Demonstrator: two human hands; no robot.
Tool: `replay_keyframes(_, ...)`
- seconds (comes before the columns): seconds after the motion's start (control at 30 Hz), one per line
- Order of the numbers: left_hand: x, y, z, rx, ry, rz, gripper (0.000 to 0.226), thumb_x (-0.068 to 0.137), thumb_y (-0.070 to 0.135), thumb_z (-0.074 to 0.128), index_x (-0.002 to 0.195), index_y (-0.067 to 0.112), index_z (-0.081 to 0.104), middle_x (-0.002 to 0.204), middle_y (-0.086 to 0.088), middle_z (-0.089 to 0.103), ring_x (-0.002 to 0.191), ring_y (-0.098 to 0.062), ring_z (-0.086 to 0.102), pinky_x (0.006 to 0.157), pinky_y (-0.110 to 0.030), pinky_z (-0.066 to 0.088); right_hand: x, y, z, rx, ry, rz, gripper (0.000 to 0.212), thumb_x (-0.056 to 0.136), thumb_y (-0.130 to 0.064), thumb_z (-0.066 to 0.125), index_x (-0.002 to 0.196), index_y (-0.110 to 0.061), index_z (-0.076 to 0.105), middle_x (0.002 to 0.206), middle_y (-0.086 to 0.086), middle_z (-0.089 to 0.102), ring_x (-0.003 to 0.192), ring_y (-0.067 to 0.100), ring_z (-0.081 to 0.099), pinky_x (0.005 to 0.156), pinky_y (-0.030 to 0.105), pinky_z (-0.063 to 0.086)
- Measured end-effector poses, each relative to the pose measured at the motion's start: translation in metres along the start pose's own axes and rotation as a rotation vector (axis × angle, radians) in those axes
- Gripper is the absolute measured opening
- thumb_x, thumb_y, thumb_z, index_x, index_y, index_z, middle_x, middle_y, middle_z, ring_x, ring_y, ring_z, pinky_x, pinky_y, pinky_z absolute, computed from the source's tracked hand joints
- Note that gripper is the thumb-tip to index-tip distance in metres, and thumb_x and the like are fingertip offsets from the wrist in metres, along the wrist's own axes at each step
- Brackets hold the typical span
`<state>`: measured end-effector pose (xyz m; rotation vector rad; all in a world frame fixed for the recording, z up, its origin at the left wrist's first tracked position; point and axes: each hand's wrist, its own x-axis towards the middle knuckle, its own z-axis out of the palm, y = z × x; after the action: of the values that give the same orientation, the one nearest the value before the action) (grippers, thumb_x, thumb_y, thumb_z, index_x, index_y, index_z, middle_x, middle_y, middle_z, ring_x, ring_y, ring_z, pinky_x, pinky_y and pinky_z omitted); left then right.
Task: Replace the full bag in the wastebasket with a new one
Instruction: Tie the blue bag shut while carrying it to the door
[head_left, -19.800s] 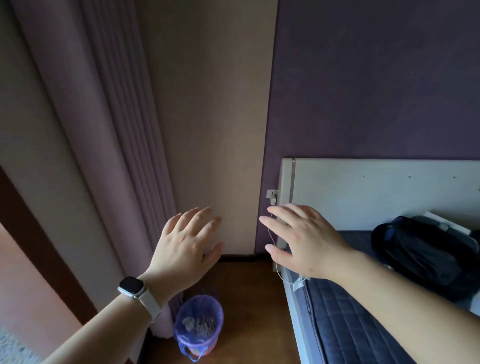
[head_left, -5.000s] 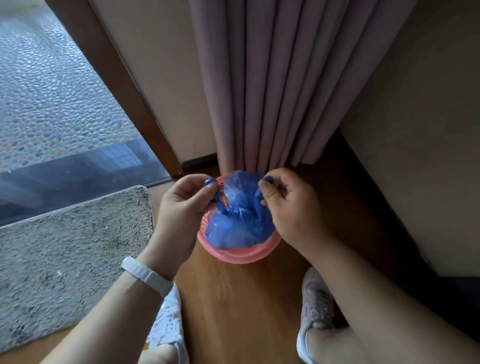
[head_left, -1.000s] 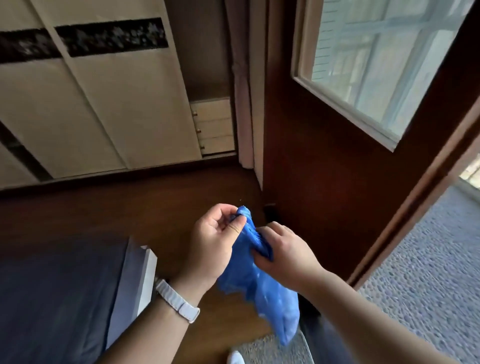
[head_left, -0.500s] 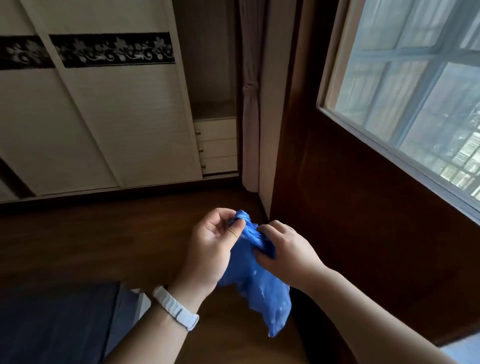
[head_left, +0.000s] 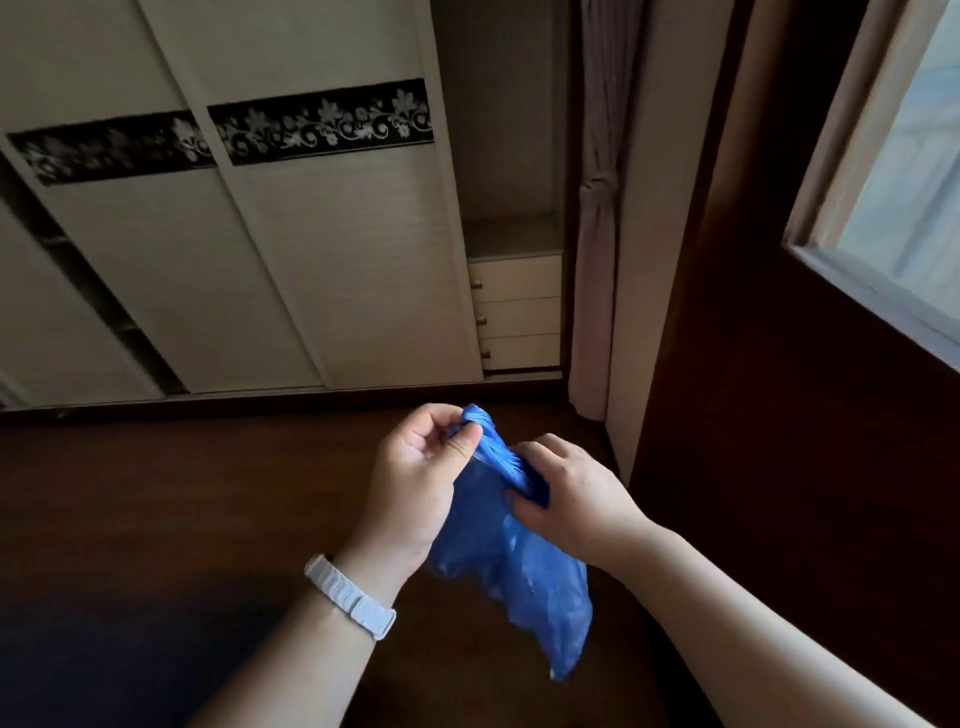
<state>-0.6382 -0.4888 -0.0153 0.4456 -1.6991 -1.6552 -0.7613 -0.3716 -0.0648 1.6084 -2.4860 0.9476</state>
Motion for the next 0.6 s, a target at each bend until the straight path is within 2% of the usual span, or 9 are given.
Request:
replay_keyframes(0.07, 0.03, 0.0, 0.008, 0.027, 0.013, 0.01, 0.007, 0.078, 0.02, 0.066, 0.078, 0.026, 0.07, 0.077, 0.005, 0.067, 0.076, -0.008, 0.059, 0.074, -0.022, 0.048, 0.032, 0.015, -0.003, 0.023, -0.001, -0.026, 0.046, 0.077, -0.041, 0.064, 0.121, -0.027, 0.057, 0.104, -0.006, 0.06, 0.098, 0.018, 0.059, 0.079, 0.026, 0.047)
replay_keyframes(0.2, 0.08, -0.003, 0.015, 0.055, 0.07, 0.041, 0.007, 0.077, 0.019, 0.066, 0.078, 0.025, 0.07, 0.077, 0.005, 0.068, 0.075, -0.008, 0.06, 0.073, -0.021, 0.049, 0.086, 0.042, -0.007, 0.04, -0.026, -0.094, 0.048, 0.077, -0.042, 0.064, 0.123, -0.03, 0.054, 0.104, -0.005, 0.06, 0.098, 0.019, 0.059, 0.078, 0.028, 0.049)
replay_keyframes(0.37, 0.12, -0.008, -0.002, 0.113, 0.141, 0.031, 0.012, 0.077, 0.02, 0.065, 0.08, 0.029, 0.072, 0.078, 0.006, 0.069, 0.078, -0.012, 0.061, 0.08, -0.033, 0.047, 0.135, 0.052, 0.006, 0.082, -0.056, -0.148, 0.046, 0.078, -0.037, 0.065, 0.121, -0.027, 0.057, 0.103, -0.005, 0.061, 0.095, 0.02, 0.06, 0.077, 0.028, 0.049)
replay_keyframes(0.6, 0.162, -0.02, -0.056, 0.193, 0.253, 0.013, 0.01, 0.078, 0.025, 0.066, 0.084, 0.031, 0.071, 0.084, 0.001, 0.073, 0.082, -0.013, 0.066, 0.082, -0.039, 0.051, 0.21, 0.037, 0.048, 0.131, -0.159, -0.229, 0.042, 0.079, -0.039, 0.064, 0.119, -0.026, 0.057, 0.104, -0.007, 0.059, 0.096, 0.015, 0.057, 0.079, 0.028, 0.049)
